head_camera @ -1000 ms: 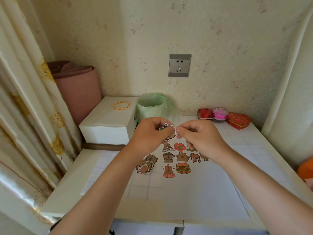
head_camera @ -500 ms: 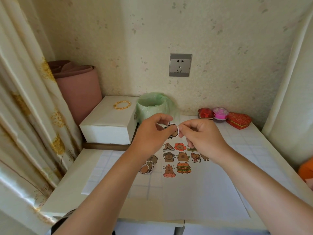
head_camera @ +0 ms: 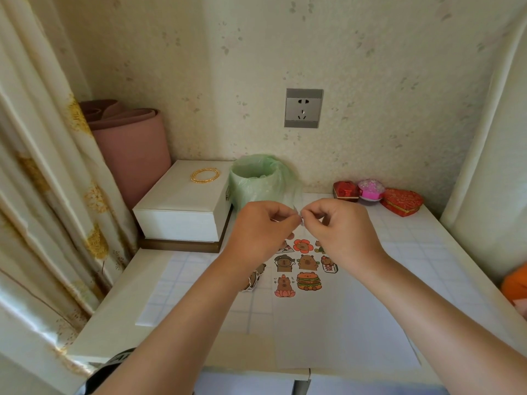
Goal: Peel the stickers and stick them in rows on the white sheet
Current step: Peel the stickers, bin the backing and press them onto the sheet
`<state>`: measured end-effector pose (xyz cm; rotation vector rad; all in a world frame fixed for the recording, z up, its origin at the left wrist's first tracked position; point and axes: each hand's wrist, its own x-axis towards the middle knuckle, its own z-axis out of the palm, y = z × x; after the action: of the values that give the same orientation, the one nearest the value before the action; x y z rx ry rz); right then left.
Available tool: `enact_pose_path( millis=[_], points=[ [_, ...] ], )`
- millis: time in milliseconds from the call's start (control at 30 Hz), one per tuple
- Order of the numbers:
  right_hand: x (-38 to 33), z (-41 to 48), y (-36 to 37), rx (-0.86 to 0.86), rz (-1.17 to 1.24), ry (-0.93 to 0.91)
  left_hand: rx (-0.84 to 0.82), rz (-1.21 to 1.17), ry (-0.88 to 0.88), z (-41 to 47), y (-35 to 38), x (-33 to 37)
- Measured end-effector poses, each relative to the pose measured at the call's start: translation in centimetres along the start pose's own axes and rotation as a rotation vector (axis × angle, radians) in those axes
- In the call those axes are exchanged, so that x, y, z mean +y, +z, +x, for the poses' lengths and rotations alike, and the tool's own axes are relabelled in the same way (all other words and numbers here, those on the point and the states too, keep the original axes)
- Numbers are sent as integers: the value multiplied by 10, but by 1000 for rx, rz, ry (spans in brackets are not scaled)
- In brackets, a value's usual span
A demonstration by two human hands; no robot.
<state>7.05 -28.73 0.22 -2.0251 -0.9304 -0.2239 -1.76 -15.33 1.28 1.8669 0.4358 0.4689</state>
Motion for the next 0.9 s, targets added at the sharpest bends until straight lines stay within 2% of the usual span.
enact_pose_path(
  millis=[200,367,900],
  points=[
    [-1,-1,0,18,6,1,6,-100,-80,1,1,1],
    [-5,3,2,-32,157,84,-31,-182,-99,5,-5,2],
    [-10,2,5,-124,252,158,-113,-56,14,4,-20,-4]
  ],
)
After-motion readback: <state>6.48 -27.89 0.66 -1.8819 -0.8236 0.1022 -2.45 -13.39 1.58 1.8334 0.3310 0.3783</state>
